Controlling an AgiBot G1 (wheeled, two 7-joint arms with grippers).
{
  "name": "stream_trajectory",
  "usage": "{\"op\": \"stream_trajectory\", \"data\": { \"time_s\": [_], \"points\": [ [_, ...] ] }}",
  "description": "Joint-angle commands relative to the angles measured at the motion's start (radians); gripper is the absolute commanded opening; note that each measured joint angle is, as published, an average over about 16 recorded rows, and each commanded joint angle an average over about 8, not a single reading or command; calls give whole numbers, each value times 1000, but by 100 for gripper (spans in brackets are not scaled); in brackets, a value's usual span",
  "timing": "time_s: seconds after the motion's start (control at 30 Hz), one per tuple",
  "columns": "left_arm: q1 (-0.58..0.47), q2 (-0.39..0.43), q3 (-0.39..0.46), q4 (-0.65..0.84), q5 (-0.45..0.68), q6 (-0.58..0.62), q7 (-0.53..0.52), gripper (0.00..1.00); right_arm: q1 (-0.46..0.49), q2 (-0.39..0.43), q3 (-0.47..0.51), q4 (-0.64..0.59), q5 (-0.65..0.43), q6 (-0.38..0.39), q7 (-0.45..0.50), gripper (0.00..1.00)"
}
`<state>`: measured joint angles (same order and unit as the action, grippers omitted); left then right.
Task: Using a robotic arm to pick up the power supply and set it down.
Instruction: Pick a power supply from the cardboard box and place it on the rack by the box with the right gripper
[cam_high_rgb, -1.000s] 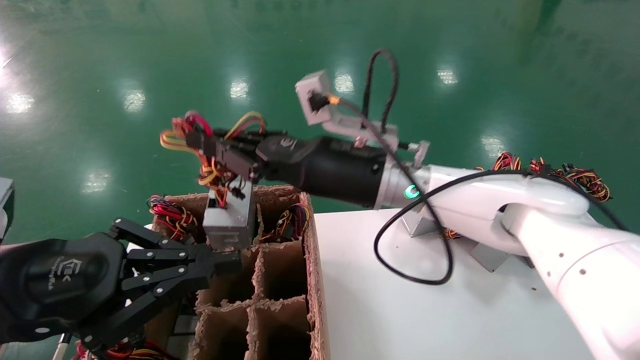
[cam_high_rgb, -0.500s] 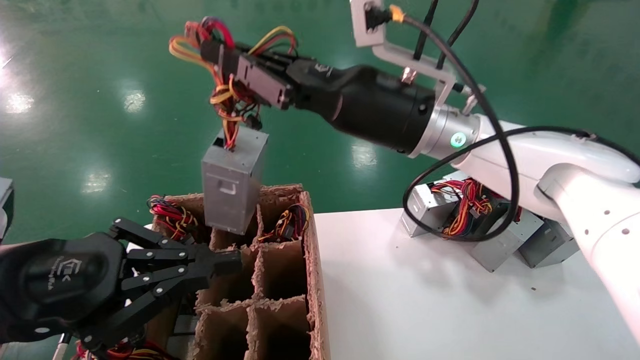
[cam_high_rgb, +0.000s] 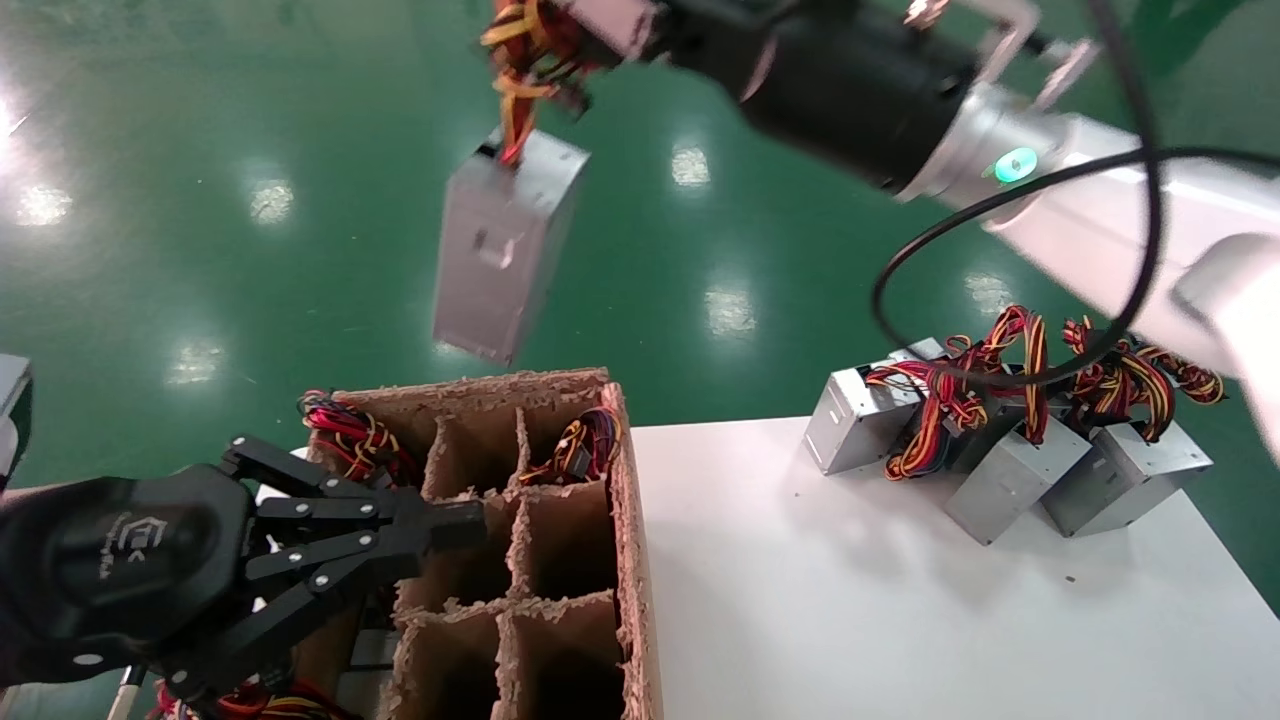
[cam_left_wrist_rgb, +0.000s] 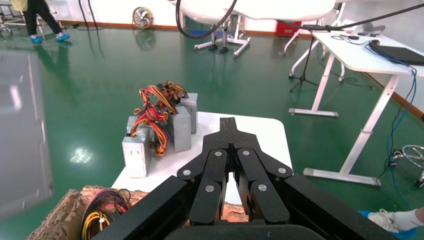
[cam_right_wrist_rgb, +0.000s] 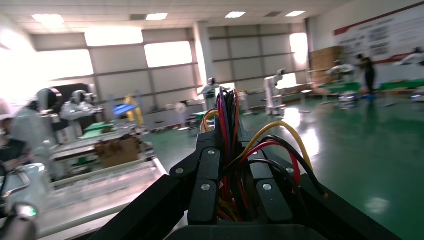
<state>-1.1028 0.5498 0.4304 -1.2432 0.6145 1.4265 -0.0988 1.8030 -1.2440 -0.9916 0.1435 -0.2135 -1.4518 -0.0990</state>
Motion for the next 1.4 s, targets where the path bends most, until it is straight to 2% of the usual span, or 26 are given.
{"op": "stream_trajectory", "data": {
  "time_s": [0.03, 0.3, 0.53, 0.77, 1.0, 1.2, 1.4],
  "points": [
    [0, 0, 0, 0, 0, 0, 0, 0, 14, 15, 6, -3, 6, 4, -5, 0],
    [0, 0, 0, 0, 0, 0, 0, 0, 20, 133, 7, -5, 4, 10, 4, 0],
    [0, 0, 0, 0, 0, 0, 0, 0, -12, 268, -10, 12, -23, 10, 36, 0],
    [0, 0, 0, 0, 0, 0, 0, 0, -103, 391, -25, 41, -38, 17, 75, 0],
    [0, 0, 0, 0, 0, 0, 0, 0, -214, 470, -27, 106, -28, 34, 96, 0],
    [0, 0, 0, 0, 0, 0, 0, 0, -300, 529, -28, 178, -17, 83, 109, 0],
    [0, 0, 0, 0, 0, 0, 0, 0, -381, 571, -28, 254, -4, 199, 121, 0]
  ]
}}
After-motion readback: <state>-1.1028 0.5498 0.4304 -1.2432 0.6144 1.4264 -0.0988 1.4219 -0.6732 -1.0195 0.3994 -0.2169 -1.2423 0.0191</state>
